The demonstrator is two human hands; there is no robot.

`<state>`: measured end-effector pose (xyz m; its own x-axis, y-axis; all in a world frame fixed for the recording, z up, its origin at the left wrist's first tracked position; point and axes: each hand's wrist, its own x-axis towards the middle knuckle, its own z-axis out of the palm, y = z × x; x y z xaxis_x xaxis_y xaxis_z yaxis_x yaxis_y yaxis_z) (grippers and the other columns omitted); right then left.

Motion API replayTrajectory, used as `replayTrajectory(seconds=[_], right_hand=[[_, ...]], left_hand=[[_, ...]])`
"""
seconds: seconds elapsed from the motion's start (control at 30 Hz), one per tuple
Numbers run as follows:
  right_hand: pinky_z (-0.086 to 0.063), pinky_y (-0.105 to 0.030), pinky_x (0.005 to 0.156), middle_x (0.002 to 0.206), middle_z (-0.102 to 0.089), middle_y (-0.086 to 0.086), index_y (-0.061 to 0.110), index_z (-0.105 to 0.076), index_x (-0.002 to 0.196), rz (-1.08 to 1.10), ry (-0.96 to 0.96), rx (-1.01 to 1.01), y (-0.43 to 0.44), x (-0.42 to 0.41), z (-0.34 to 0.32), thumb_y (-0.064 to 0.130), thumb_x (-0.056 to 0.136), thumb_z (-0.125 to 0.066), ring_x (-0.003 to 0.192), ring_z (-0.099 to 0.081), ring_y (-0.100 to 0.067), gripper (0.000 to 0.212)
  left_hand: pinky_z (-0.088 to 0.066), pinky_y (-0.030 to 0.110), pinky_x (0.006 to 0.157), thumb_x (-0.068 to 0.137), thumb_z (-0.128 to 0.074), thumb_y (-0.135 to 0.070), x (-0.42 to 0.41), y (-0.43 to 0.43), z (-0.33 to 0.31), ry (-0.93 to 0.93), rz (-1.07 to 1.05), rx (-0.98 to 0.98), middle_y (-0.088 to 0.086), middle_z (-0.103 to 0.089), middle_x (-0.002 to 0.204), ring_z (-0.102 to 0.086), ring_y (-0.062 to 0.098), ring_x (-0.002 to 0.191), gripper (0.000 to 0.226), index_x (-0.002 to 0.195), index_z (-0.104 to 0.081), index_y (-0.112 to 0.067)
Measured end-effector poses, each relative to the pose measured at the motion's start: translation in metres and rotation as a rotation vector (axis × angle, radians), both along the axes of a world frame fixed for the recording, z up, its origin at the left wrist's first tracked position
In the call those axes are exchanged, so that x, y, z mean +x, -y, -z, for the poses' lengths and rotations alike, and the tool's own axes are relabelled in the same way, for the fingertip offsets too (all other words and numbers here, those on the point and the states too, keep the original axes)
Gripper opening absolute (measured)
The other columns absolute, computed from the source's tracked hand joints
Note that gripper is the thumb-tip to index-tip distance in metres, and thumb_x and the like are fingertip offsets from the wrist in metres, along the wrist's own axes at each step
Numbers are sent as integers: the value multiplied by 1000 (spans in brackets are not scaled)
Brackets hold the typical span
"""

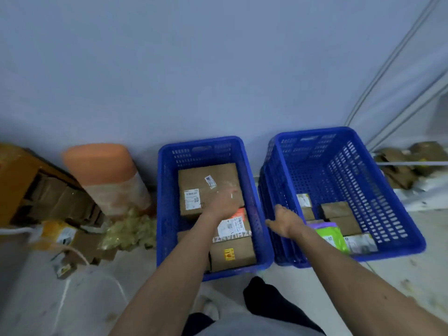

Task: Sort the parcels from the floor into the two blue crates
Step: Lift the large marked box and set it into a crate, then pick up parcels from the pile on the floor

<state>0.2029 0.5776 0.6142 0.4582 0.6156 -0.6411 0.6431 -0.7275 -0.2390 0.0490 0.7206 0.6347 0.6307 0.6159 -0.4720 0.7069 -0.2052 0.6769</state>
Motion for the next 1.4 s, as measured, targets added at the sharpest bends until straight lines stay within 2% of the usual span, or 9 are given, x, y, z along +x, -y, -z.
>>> replayTrajectory(seconds=[0.1,0.17,0.23,0.3,0.43,0.7,0.83,1.03,1.4], right_hand=[[-42,-37,94,137,-51,-21,3,-45,129,130,40,-1,46,-12,-10,47,94,-54,123,-52,-35,57],[-43,-36,93,132,-56,-22,2,-47,126,241,61,9,78,-20,-17,45,93,-56,119,-55,-35,55],[-44,-36,93,129,-58,-20,3,-47,126,326,84,16,111,-28,-26,45,92,-56,117,-57,-34,55],[-45,-37,93,130,-57,-18,4,-49,125,406,99,9,149,-37,-35,47,92,-55,117,-56,-34,55],[-44,-35,97,139,-54,-10,8,-47,134,521,125,7,233,-54,-46,46,93,-53,123,-53,-32,56],[-44,-36,100,141,-51,-16,7,-45,138,838,125,-100,417,-65,-46,49,93,-50,124,-52,-32,62],[-47,-35,93,130,-58,-17,6,-52,128,923,105,-142,521,-65,-31,45,92,-50,114,-58,-33,53],[-45,-31,89,130,-57,-9,10,-48,134,1008,92,-150,670,-35,-31,37,98,-50,117,-58,-26,45],[-43,-38,88,128,-52,-16,6,-40,135,1063,50,-120,810,78,4,36,93,-52,116,-55,-35,53]], left_hand=[[-43,28,91,94,-55,-20,-1,14,-14,-4,156,96,8,-56,140,-58,22,117,49,143,-50,-15],[-48,28,85,93,-55,-25,-3,28,-16,-9,216,118,9,-63,127,-63,25,109,49,142,-50,-20],[-54,38,86,94,-56,-30,0,44,-19,-18,281,95,9,-64,119,-64,27,102,49,141,-50,-22],[-52,43,94,94,-56,-35,10,66,-20,-46,368,115,8,-59,129,-62,27,108,51,143,-47,-25],[-47,37,99,96,-56,-38,34,126,-24,-69,571,155,5,-59,134,-58,25,117,51,144,-47,-22],[-49,42,96,85,-61,-34,92,285,-27,-5,828,155,11,-65,109,-61,29,100,27,111,-63,-27],[-43,37,105,91,-61,-31,118,389,-17,-49,918,148,7,-61,131,-56,27,122,47,136,-54,-19],[-45,39,103,94,-58,-37,174,556,-1,-151,1119,127,8,-58,133,-56,26,118,50,141,-48,-24],[-44,34,103,95,-57,-34,277,689,34,-273,1052,48,7,-60,132,-57,26,118,47,140,-50,-23]])
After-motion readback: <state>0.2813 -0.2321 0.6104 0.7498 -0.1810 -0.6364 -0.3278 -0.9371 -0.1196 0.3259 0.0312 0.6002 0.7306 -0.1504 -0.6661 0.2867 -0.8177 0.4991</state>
